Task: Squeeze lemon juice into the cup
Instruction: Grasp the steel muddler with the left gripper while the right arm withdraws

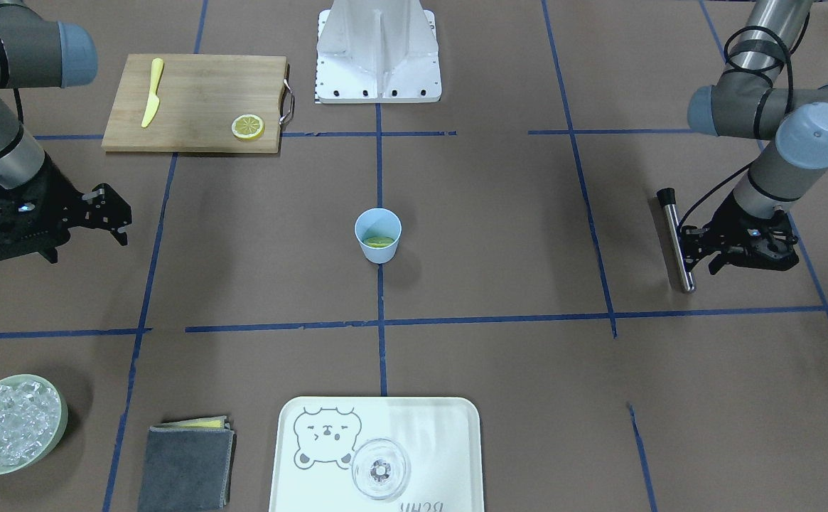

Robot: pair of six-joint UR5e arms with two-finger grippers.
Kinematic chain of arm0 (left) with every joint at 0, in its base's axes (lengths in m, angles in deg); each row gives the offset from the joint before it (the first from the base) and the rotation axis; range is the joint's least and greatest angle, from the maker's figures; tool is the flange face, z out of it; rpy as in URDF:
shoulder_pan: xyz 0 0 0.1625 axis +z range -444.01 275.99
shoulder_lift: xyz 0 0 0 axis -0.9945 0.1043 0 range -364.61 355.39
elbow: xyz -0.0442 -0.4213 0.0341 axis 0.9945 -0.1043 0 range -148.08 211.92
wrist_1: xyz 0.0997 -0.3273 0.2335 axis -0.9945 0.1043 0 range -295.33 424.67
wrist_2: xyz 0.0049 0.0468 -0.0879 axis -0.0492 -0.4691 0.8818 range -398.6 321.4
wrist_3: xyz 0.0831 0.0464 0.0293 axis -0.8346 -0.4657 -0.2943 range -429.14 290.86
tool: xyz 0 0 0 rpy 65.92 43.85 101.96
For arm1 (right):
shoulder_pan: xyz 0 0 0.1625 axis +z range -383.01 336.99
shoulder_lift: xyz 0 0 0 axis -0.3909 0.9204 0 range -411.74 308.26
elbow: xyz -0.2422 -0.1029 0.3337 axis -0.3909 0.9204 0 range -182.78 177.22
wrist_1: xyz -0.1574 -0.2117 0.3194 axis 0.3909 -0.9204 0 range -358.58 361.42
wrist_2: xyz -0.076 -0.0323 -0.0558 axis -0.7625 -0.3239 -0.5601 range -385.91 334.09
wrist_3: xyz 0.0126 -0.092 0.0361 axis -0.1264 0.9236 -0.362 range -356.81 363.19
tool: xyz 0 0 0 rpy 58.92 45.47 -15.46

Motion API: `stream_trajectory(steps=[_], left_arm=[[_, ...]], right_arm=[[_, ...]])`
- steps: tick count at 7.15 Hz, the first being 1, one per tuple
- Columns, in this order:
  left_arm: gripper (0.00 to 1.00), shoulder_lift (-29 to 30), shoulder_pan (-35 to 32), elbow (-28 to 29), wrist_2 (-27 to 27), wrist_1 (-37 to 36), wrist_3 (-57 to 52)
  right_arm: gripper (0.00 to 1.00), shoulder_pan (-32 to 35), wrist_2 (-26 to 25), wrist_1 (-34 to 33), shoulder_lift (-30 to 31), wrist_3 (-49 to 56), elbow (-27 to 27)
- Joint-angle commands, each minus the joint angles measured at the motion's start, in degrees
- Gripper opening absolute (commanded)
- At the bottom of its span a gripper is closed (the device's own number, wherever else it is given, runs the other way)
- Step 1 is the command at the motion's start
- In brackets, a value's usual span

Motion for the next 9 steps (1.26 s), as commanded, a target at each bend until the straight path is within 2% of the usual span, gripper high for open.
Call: stream_trajectory(steps=[1,9], left_arm=[[0.49,0.06,0.09,0.15,-0.06,0.43,1.54],[0.49,0.14,0.88,0.59,0.03,0.88,3.57]], right_arm=[[1.00,0.06,-0.04,0.00,0.04,0.06,-0.12],[1.00,0.06,-0.13,0.00,0.04,0.06,-0.21]])
